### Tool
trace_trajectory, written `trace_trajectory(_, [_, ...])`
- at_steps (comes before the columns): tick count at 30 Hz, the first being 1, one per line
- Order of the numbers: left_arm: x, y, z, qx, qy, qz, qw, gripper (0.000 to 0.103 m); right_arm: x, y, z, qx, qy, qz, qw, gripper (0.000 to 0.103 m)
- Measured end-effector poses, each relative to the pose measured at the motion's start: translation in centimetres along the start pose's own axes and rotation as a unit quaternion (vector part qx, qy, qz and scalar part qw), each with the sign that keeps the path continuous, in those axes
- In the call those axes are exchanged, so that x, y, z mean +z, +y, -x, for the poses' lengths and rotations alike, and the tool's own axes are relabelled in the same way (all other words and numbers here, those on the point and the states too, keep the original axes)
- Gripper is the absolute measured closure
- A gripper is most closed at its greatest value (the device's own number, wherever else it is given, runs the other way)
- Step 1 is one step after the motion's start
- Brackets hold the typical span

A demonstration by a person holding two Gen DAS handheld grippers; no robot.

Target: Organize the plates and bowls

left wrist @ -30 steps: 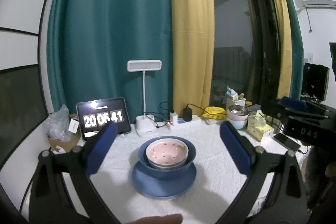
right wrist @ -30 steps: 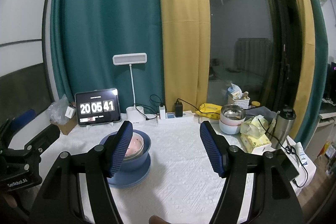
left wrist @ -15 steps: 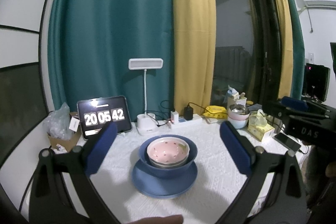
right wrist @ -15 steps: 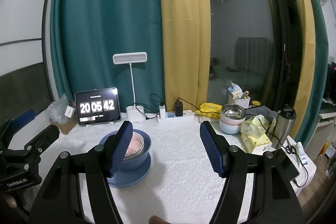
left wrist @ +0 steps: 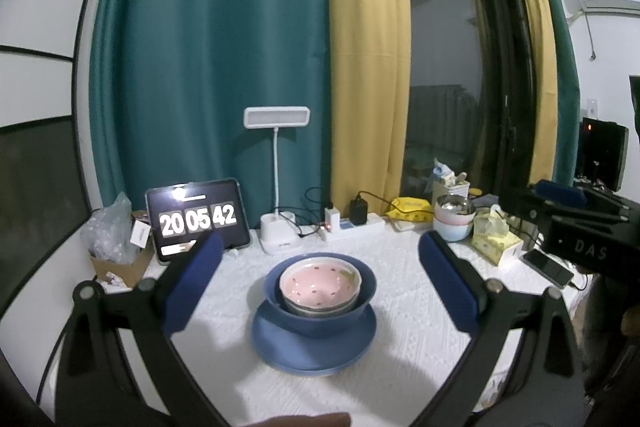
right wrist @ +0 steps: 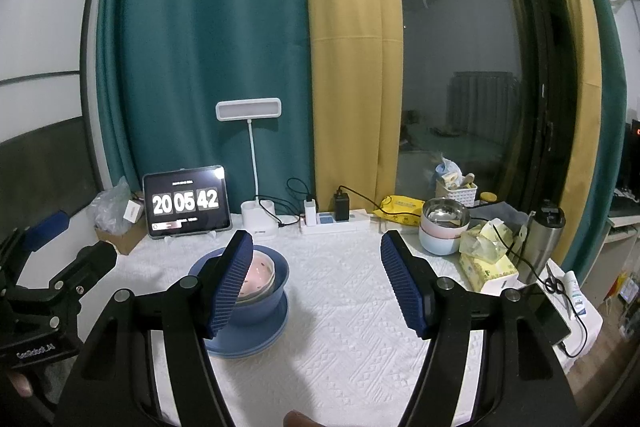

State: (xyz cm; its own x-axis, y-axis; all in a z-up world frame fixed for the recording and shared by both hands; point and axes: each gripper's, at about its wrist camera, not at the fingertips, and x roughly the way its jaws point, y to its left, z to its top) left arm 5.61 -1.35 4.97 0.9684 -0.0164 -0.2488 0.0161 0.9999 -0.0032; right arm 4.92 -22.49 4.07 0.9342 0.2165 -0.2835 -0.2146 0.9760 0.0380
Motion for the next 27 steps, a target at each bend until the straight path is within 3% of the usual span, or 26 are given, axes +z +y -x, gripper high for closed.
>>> trace_trajectory(27, [-0.37, -0.07, -0.50, 0.000, 0.005, 0.002, 1.0000, 0.004, -0.94, -0.43, -0.69, 0.003, 0.007, -0.003, 1.000, 0.033])
